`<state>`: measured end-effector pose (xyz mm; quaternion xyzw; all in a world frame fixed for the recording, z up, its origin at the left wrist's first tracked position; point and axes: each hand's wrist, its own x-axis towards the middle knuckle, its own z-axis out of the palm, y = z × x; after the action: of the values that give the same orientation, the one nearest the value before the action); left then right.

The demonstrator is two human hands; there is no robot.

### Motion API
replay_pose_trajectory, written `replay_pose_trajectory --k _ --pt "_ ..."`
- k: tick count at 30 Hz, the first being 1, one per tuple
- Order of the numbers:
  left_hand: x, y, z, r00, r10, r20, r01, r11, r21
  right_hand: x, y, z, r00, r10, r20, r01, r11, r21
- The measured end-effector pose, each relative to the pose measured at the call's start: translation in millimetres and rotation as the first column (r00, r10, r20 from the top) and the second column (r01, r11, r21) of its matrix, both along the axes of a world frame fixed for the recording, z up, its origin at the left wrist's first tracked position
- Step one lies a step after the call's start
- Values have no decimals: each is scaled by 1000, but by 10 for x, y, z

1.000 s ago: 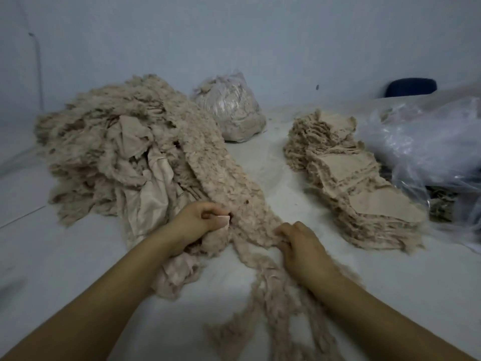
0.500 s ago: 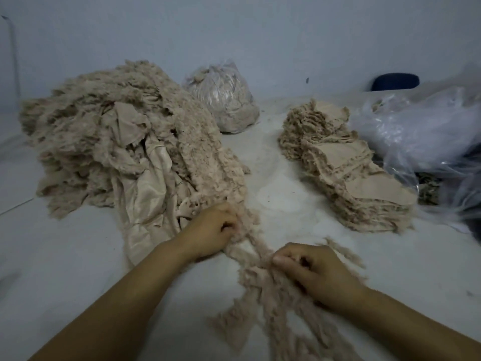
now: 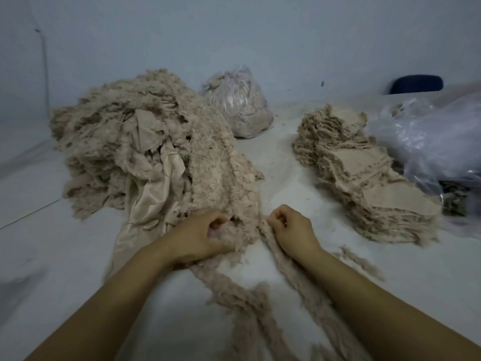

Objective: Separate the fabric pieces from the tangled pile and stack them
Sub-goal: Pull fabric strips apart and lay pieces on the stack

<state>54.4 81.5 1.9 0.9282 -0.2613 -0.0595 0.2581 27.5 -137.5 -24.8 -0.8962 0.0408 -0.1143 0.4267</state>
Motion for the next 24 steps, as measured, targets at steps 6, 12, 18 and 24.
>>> replay_pose_trajectory --k 6,12,18,24 --pt "-6 -353 32 991 -71 115 90 981 -172 -139 193 -63 914 385 125 -331 890 -315" --pt "77 -621 98 994 -109 13 103 887 -451 -50 171 47 987 104 120 -158 733 662" --pt "200 -639 -145 960 257 114 -196 901 -386 9 -93 115 997 -81 -15 34 246 969" --pt "213 -630 347 981 116 -153 -13 835 551 -49 -137 103 986 61 -154 93 564 820"
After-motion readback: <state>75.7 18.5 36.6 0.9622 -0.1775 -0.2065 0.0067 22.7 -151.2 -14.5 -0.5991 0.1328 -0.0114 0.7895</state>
